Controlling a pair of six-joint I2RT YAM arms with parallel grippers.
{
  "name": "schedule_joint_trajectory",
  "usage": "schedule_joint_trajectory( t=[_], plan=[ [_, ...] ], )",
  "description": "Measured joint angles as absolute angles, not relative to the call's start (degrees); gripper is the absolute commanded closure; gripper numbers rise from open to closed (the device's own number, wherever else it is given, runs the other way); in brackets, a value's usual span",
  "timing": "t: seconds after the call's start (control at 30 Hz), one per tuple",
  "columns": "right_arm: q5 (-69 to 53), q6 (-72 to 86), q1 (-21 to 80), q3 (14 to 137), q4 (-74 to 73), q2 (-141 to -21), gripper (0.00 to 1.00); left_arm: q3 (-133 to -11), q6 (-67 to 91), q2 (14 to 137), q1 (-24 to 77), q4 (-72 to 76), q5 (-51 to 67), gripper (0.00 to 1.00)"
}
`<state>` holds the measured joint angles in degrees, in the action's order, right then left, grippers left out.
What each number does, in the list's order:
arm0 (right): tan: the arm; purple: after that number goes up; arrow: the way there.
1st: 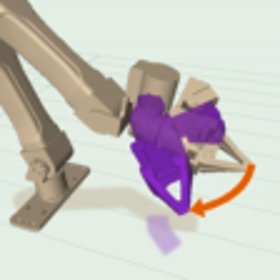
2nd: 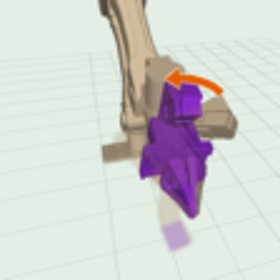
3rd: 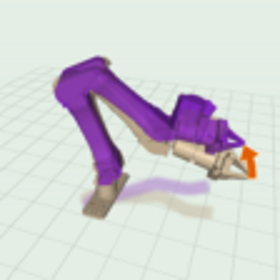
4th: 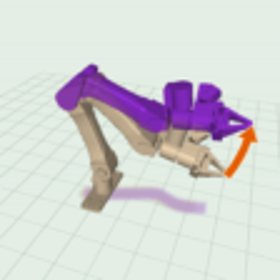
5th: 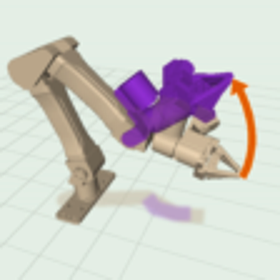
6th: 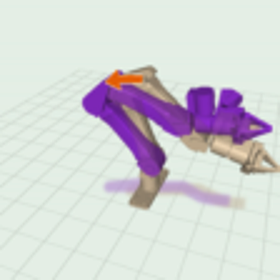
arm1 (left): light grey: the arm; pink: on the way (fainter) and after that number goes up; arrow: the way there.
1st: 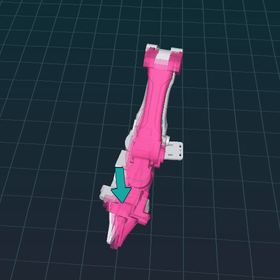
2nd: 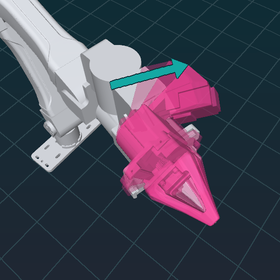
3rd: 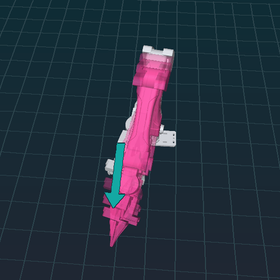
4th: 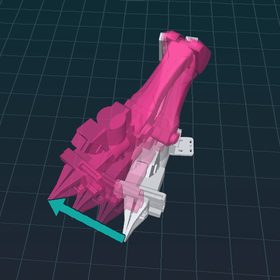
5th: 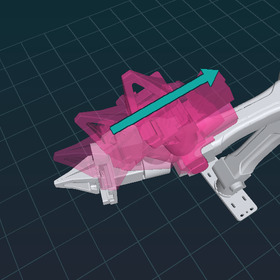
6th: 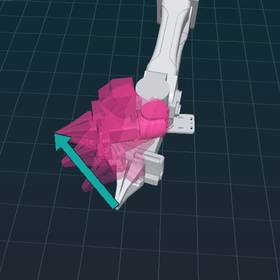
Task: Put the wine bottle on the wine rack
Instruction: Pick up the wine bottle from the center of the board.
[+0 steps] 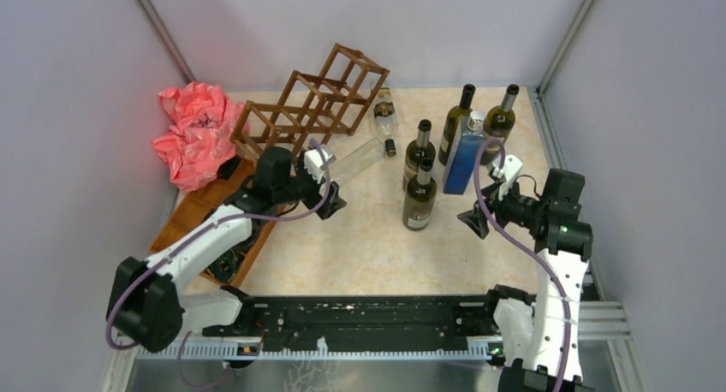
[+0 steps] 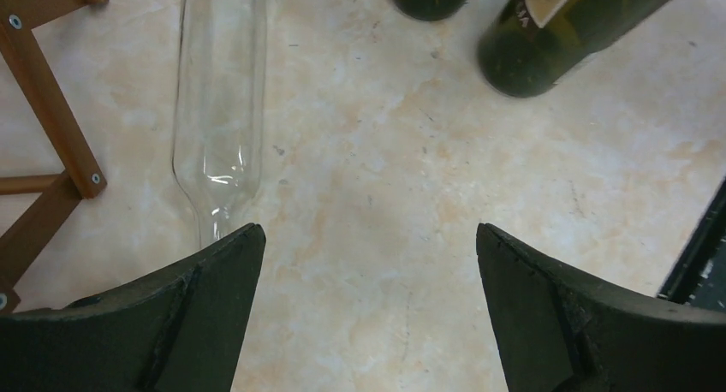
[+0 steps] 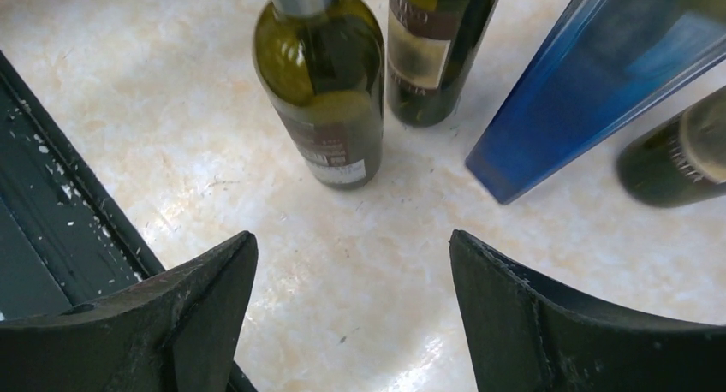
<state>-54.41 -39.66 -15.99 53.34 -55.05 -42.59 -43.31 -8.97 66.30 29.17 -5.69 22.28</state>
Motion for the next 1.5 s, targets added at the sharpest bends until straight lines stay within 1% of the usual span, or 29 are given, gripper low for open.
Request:
schedule_joint_trajectory(
  t=[0.1,0.13,0.17,0.27,0.4,0.57,0.8,0.93,1.13,1.37,1.5],
  plan=[
    [-55.5,-37.1,-16.0,47.3,-49.4,-42.9,0.18,-46.5,-12.1,73.1,29.2,-5.3,21.5,0.02],
    [-56.3,-36.4,-16.0,45.6,-47.8,-43.0,0.16,-48.2,-13.3,75.8,29.2,-5.7,21.1,0.02],
    [-57.0,-36.0,-16.0,44.4,-46.8,-43.0,0.14,-49.3,-14.0,77.5,29.2,-5.8,20.8,0.02],
    [-58.4,-35.9,-16.0,43.2,-45.1,-43.0,0.14,-52.6,-16.4,82.6,29.2,-6.0,19.3,0.02],
    [-57.7,-36.0,-16.0,43.0,-43.9,-42.7,0.14,-52.7,-17.8,83.6,29.2,-5.2,18.4,0.02],
    [-53.8,-35.8,-16.0,42.0,-41.8,-42.4,0.14,-52.9,-18.8,85.2,29.2,-2.1,18.2,0.02],
    [-49.9,-35.7,-16.0,40.5,-40.1,-42.4,0.14,-56.7,-21.3,90.7,29.2,-0.8,17.3,0.02],
    [-49.0,-35.7,-16.0,40.5,-39.7,-42.4,0.14,-59.6,-21.2,93.3,29.2,-1.6,16.1,0.01],
    [-48.4,-35.7,-15.9,40.3,-38.8,-42.4,0.14,-60.9,-20.8,96.6,29.2,-4.0,14.9,0.02],
    [-47.6,-35.7,-15.0,39.7,-38.5,-42.9,0.14,-66.4,-19.5,101.5,29.2,-7.8,11.3,0.02],
    [-47.3,-35.7,-14.0,39.7,-38.3,-43.3,0.14,-70.4,-19.0,104.8,29.2,-9.6,9.8,0.08]
  ],
)
